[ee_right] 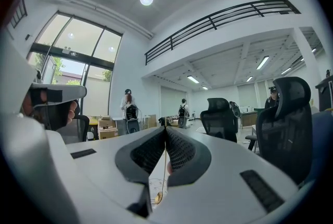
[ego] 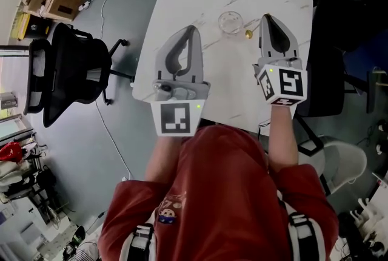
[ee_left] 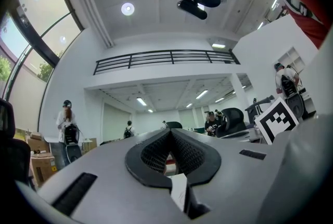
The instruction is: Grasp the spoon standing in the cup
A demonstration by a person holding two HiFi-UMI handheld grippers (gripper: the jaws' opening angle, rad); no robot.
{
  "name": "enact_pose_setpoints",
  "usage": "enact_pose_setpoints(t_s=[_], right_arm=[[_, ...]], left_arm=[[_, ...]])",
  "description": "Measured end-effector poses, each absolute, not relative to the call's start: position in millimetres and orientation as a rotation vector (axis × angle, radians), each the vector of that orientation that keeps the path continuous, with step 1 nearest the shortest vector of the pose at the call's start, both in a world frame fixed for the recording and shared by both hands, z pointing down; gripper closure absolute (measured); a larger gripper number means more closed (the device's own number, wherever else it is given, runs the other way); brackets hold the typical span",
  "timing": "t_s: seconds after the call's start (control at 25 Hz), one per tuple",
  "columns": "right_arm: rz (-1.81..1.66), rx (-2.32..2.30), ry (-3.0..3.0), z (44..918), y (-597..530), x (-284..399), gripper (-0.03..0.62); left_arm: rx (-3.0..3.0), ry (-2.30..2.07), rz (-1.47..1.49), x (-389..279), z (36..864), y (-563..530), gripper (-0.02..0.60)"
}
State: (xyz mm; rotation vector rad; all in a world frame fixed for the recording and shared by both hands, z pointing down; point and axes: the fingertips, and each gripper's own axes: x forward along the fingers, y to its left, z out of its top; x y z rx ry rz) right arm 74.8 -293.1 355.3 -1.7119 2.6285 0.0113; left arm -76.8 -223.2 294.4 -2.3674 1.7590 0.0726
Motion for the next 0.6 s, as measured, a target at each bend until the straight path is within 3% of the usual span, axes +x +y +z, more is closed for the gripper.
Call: enact_pose_setpoints(t_s=[0.6], right_arm=[[0.167,-1.694,2.622,325,-235,78,0.579]], left_arm=[[-2.379,1.747,0.125,-65,290,-195,0.572]])
